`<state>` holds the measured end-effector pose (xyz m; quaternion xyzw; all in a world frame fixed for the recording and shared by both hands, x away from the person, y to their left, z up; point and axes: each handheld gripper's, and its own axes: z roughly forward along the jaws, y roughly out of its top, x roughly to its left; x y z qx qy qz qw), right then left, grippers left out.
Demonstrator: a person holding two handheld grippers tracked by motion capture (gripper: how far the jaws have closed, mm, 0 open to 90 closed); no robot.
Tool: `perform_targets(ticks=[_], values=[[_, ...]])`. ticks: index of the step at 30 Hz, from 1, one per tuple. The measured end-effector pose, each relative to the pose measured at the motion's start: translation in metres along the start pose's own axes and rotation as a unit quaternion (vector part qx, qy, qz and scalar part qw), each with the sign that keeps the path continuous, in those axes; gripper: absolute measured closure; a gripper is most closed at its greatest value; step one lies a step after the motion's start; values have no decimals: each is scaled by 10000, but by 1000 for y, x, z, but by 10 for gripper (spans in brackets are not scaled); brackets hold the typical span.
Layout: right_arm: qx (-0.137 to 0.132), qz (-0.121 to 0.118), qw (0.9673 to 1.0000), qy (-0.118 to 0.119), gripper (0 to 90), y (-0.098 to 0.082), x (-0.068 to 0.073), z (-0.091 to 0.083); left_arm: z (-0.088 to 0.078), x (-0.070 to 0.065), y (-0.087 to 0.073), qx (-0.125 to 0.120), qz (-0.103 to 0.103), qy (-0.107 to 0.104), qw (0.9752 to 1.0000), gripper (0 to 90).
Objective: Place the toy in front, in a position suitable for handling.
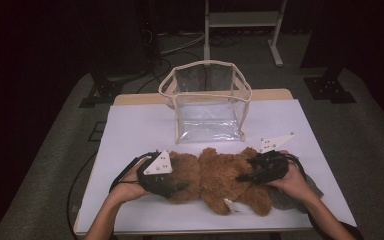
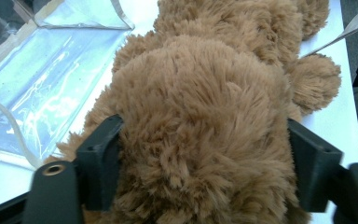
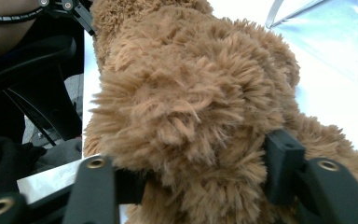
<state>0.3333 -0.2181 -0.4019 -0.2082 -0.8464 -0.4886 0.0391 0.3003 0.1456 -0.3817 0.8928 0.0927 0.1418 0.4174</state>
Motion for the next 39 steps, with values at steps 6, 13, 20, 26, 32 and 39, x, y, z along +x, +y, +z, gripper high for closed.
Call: perform_targets(ticks=[6, 13, 20, 26, 32, 39], values=[[43, -22, 10000, -33, 349, 2, 1, -8, -2, 2, -1, -122, 0, -41, 9999, 163], [50, 9, 10000, -59, 342, 6, 1, -26, -12, 2, -3, -315, -144, 40, 9994, 105], [64, 35, 9999, -152, 329, 18, -3, -45, -15, 7, -6, -299, -337, 129, 9989, 78], [185, 5, 9996, -231, 325, 35, -12, -53, -22, 9, -7, -403, -452, 239, 9979, 67], [354, -150, 9987, -328, 303, 56, -18, -51, -27, 14, -12, -474, -585, 336, 9966, 48], [479, -371, 9976, -348, 301, 76, -21, -44, -32, 17, -16, -460, -638, 370, 9962, 30]])
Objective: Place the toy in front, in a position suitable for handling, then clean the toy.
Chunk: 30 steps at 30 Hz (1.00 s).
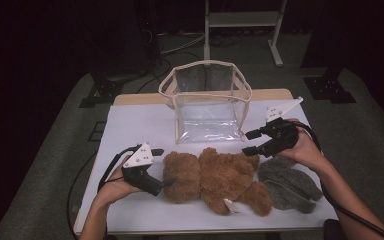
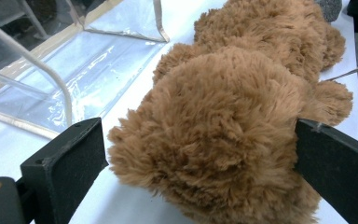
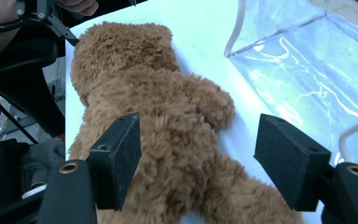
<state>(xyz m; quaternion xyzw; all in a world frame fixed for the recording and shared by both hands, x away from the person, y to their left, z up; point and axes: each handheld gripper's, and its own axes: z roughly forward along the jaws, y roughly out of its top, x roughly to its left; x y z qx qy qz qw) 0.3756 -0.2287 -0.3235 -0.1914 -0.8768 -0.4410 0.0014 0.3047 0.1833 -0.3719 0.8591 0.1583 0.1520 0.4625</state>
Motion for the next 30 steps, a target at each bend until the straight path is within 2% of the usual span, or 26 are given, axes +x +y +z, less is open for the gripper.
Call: perform_targets(ticks=[5, 8, 14, 21, 26, 30], values=[[28, -54, 9999, 89, 322, 14, -4, 4, -7, 3, -1, -28, -67, 154, 9999, 20], [59, -127, 9998, 112, 322, 24, -6, 6, -12, 5, -1, -128, -115, 205, 9996, 20], [107, -220, 9996, 109, 320, 43, -12, 12, -19, 8, -3, -136, -109, 288, 9994, 20], [170, -417, 9989, 154, 320, 59, -11, 18, -24, 11, -6, -148, -188, 331, 9992, 20], [212, -457, 9985, 198, 320, 68, -11, 24, -25, 11, -5, -64, -107, 355, 9993, 20], [286, -539, 9979, 217, 320, 73, -10, 29, -25, 11, -5, -95, -131, 323, 9993, 20]])
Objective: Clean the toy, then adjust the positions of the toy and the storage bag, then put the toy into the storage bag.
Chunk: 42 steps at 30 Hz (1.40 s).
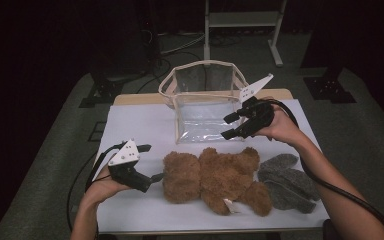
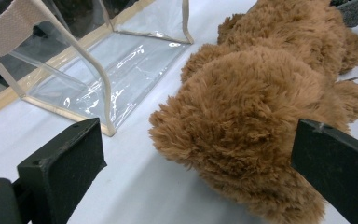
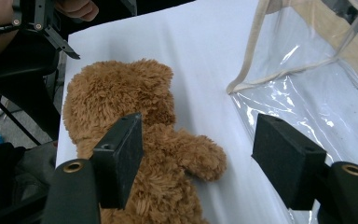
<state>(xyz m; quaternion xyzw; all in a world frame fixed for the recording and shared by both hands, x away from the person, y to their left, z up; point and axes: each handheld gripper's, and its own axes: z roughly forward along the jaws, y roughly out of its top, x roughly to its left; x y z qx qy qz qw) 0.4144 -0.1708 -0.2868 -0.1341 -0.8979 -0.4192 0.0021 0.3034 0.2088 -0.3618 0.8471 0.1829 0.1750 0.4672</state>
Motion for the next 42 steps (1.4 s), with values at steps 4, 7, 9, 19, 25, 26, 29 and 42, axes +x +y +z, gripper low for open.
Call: perform_targets(ticks=[4, 7, 9, 19, 25, 26, 29, 42], values=[[39, -18, 10000, 20, 320, 4, -3, 3, 0, 1, 0, 40, 38, -3, 10000, 20], [30, -9, 10000, 50, 320, 6, -3, 5, -1, 1, 0, 43, 50, -31, 10000, 20], [36, 3, 10000, 63, 320, 7, -4, 6, -1, 1, -1, 10, 11, -35, 10000, 20], [81, -14, 9999, 124, 320, 10, -5, 10, -3, 0, -1, 37, 57, -56, 10000, 20], [65, -34, 9999, 156, 320, 16, -10, 11, -4, 2, -3, 47, 0, -42, 10000, 20], [78, -33, 9998, 156, 320, 17, -10, 12, -5, 2, -3, 43, -5, -43, 10000, 20], [129, -69, 9997, 169, 321, 22, -11, 13, -5, 2, -3, 42, -5, -44, 10000, 20], [245, -262, 9991, 221, 323, 46, -17, 15, -6, 2, -6, 136, -8, -46, 9999, 20]])
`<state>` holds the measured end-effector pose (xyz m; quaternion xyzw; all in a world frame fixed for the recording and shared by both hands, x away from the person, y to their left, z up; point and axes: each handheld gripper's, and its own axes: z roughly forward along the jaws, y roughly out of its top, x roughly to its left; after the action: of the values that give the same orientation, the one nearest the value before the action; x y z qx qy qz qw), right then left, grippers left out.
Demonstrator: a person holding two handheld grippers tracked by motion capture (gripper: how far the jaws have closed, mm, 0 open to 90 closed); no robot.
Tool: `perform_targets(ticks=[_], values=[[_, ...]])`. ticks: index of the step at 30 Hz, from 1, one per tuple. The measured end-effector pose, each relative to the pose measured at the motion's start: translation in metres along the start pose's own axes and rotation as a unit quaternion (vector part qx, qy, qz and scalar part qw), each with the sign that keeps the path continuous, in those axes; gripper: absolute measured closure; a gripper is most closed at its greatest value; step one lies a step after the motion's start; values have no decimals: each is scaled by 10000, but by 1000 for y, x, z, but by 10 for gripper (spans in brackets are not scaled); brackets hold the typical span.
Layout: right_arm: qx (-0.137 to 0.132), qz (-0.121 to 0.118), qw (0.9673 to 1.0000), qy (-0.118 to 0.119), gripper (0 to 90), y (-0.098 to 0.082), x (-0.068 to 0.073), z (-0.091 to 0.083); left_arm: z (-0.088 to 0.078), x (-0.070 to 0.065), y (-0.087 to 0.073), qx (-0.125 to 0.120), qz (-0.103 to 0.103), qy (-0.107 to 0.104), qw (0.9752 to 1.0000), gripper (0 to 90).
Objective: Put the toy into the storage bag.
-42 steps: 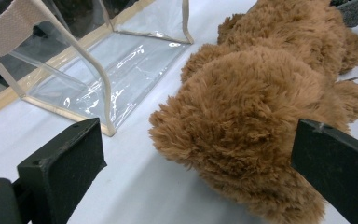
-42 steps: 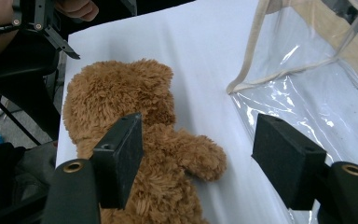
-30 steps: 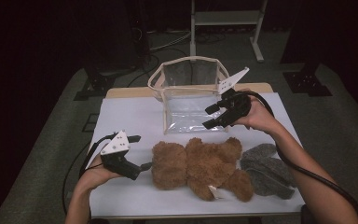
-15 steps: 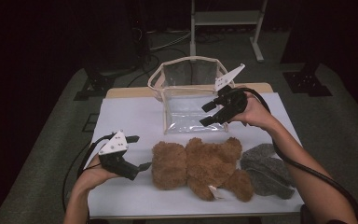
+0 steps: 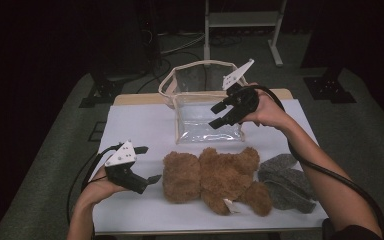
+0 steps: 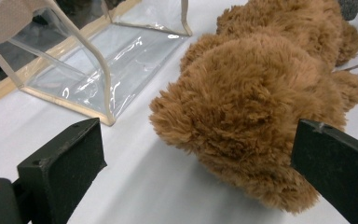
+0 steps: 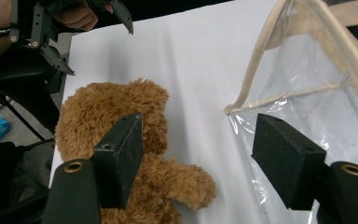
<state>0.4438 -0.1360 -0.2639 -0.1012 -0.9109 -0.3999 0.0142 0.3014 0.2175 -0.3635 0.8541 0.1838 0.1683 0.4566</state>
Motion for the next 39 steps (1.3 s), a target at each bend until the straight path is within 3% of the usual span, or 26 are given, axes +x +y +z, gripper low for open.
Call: perform_targets(ticks=[10, 19, 30, 39], values=[[172, -141, 9997, -62, 333, 20, -8, -2, 2, 1, -3, 49, -39, -12, 10000, 20], [298, -144, 9993, -170, 333, 31, -23, -3, 0, 3, -4, 41, -64, -1, 10000, 20], [254, -25, 9993, -257, 338, 39, -48, -1, -2, 3, -7, 13, -94, -8, 10000, 20], [277, 203, 9990, -296, 361, 35, -73, 11, -3, 3, -8, -12, -116, -8, 9999, 20]])
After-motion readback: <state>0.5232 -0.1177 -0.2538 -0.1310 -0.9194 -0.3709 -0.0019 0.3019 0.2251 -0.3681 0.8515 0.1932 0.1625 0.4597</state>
